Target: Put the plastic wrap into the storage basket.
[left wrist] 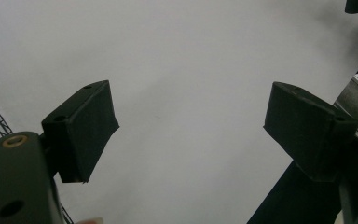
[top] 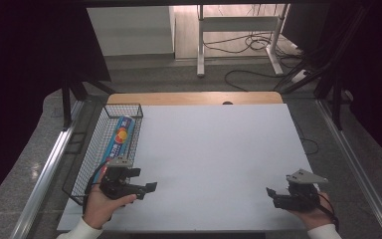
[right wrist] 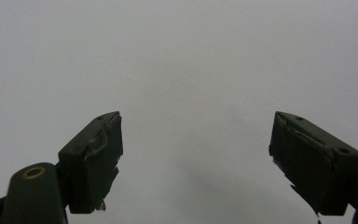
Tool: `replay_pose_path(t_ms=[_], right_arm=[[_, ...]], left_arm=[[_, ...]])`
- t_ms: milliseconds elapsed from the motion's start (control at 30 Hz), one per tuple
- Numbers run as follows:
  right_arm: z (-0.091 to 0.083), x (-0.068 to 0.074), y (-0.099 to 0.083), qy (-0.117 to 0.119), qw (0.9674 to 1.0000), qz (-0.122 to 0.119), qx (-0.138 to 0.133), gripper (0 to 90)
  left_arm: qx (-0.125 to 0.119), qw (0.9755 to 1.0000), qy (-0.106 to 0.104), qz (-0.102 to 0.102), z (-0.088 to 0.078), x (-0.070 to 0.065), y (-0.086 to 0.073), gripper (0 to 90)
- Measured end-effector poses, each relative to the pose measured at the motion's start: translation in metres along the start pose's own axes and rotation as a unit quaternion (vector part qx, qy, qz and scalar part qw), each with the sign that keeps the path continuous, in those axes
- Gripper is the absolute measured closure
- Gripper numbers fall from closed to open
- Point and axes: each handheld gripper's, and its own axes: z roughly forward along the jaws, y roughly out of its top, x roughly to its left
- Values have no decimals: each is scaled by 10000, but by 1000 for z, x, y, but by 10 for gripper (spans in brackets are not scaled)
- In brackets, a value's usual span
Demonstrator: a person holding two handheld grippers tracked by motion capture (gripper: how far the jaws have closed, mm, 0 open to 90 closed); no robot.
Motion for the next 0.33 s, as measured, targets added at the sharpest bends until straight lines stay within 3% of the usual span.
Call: replay_pose_path(t_ms=[333], right_arm=[[1,0,-1,84,10000,4,-2,177]], left_arm=[[36,10000,-11,20,6,2,-5,170]])
